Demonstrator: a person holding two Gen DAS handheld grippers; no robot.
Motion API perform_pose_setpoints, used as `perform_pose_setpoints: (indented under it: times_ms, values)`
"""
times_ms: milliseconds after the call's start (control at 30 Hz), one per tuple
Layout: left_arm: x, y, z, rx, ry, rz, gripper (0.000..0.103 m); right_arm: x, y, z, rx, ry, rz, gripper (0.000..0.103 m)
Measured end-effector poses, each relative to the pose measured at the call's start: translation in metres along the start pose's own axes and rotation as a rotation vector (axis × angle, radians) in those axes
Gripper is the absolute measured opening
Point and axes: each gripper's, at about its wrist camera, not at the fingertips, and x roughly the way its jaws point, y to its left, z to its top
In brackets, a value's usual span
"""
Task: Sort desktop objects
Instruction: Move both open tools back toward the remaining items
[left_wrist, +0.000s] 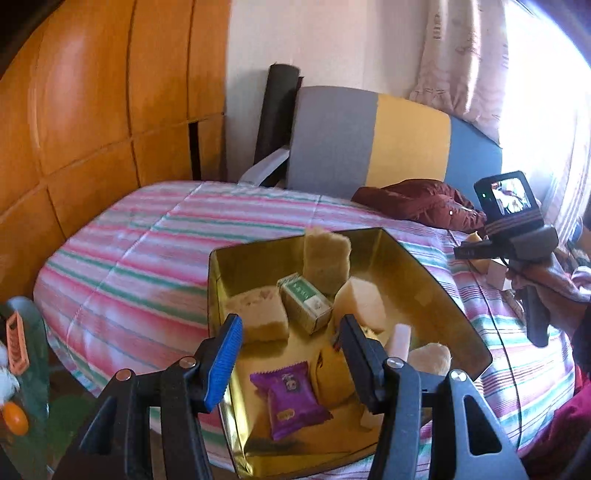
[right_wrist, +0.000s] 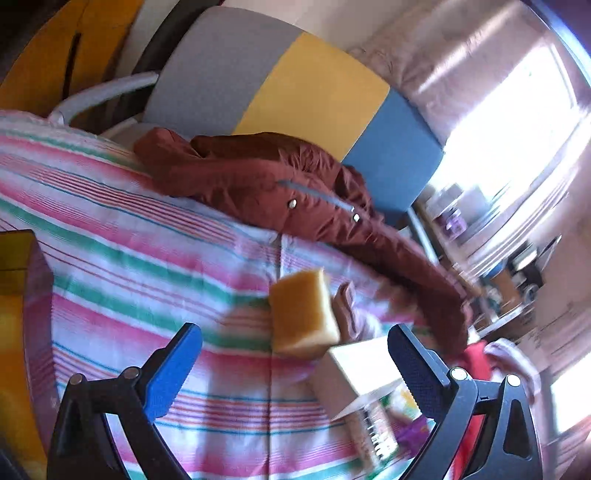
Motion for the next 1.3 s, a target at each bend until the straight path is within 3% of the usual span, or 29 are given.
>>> perform_pose_setpoints:
  times_ms: [100, 233, 400, 567, 833, 1033, 1300]
  values:
    - [0.001, -0.012, 0.008, 0.027, -0.007, -0.027, 0.057, -0.004, -0.003, -0.016, 0.03, -0.003, 0.06, 0.101]
    - [-0.001, -0.03, 0.014, 0.059, -0.018, -0.082, 0.068, -0.017, -0.003, -0.035, 0.06, -0.038, 0.144, 0.101]
    - [0.002, -0.06, 0.018, 0.087, -0.003, -0.173, 0.068, -0.042, -0.013, -0.059, 0.059, -0.095, 0.226, 0.101]
    - [0.014, -0.087, 0.02, 0.092, 0.051, -0.252, 0.067, -0.043, -0.039, -0.074, 0.077, -0.09, 0.244, 0.101]
    - [0.026, -0.13, 0.022, 0.152, 0.091, -0.334, 0.067, -0.016, -0.109, -0.094, 0.196, -0.052, 0.232, 0.102]
    - [0.032, -0.158, 0.026, 0.198, 0.112, -0.379, 0.075, 0.021, -0.161, -0.107, 0.349, 0.011, 0.307, 0.103]
    - [0.044, -0.188, 0.025, 0.253, 0.147, -0.368, 0.079, 0.049, -0.186, -0.12, 0.478, 0.032, 0.399, 0.103]
